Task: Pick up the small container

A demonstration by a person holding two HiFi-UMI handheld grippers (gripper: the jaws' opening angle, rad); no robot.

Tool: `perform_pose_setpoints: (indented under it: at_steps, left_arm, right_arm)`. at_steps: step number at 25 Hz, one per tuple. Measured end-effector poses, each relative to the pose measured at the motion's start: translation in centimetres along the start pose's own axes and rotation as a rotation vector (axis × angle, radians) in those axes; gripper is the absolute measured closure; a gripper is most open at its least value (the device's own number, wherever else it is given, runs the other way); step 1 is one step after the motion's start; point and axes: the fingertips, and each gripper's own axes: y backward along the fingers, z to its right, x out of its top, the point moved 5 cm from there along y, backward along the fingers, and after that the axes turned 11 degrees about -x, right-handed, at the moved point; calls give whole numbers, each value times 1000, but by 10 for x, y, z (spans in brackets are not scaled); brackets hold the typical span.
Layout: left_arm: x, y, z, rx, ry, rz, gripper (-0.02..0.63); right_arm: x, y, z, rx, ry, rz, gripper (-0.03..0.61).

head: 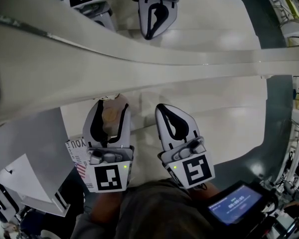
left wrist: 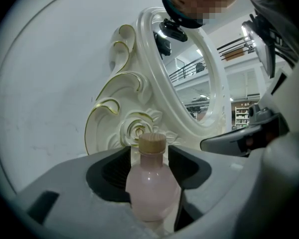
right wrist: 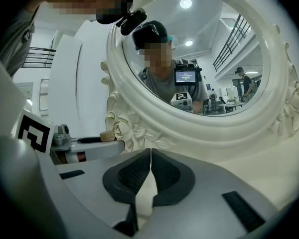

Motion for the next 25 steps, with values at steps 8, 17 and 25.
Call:
perform_pose_setpoints:
  at_steps: [8,17,25]
  left_arm:
    - [0,0,0,-3,12,4,390]
    - [1,1,3,15,-19,-9,466]
    - [-5,-2,1,31,-17,-14,468]
  right_arm:
    - [2,0,0,0,-2,12,563]
    - [0,1,0,2,-1,14,564]
    - [-3,3,3,-7,-1,14,563]
